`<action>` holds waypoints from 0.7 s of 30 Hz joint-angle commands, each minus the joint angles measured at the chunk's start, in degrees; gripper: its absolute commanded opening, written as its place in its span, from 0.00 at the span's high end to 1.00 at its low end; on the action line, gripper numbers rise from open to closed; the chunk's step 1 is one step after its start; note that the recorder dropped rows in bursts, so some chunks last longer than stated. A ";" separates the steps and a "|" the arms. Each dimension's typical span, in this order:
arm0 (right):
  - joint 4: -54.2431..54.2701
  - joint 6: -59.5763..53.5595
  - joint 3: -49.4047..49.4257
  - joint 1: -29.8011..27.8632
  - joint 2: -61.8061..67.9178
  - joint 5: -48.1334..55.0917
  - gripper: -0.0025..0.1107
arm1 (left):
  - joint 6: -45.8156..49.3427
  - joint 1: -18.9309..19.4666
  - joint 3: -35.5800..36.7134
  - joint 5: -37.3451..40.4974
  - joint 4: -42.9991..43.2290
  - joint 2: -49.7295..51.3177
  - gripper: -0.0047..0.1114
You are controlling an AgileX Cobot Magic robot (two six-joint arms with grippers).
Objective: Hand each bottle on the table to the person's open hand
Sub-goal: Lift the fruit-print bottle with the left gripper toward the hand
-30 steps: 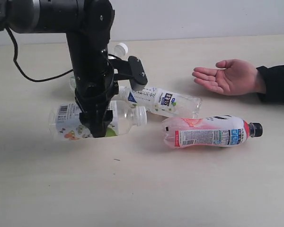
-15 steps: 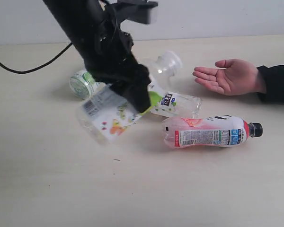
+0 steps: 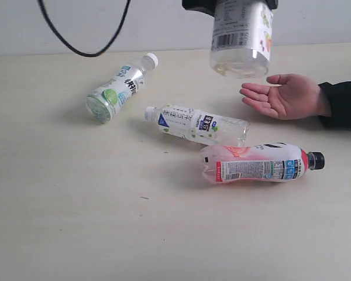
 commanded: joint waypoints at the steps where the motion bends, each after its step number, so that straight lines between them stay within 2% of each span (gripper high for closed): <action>1: -0.13 -0.27 0.27 -0.44 -0.31 -0.46 0.98 | -3.69 -1.10 -9.96 4.64 -1.04 9.37 0.96; 4: -0.13 -0.27 0.27 -0.44 -0.31 -0.46 0.98 | -3.69 -1.10 -15.21 4.22 -3.88 14.30 0.96; 7: -0.13 -0.27 0.27 -0.44 -0.31 -0.46 0.98 | -3.69 -1.10 -18.28 -0.27 -6.70 18.14 0.96; 13: -0.13 -0.27 0.27 -0.44 -0.31 -0.46 0.98 | -3.58 -0.62 -19.17 -11.90 -10.82 22.81 0.96; 17: -0.13 -0.27 0.27 -0.44 -0.31 -0.46 0.98 | -3.58 1.14 -19.17 -13.63 -12.29 24.94 0.96; 21: -0.13 -0.16 0.27 -0.44 -0.31 -0.46 0.98 | -2.76 3.13 -19.17 -15.74 -17.60 26.89 0.96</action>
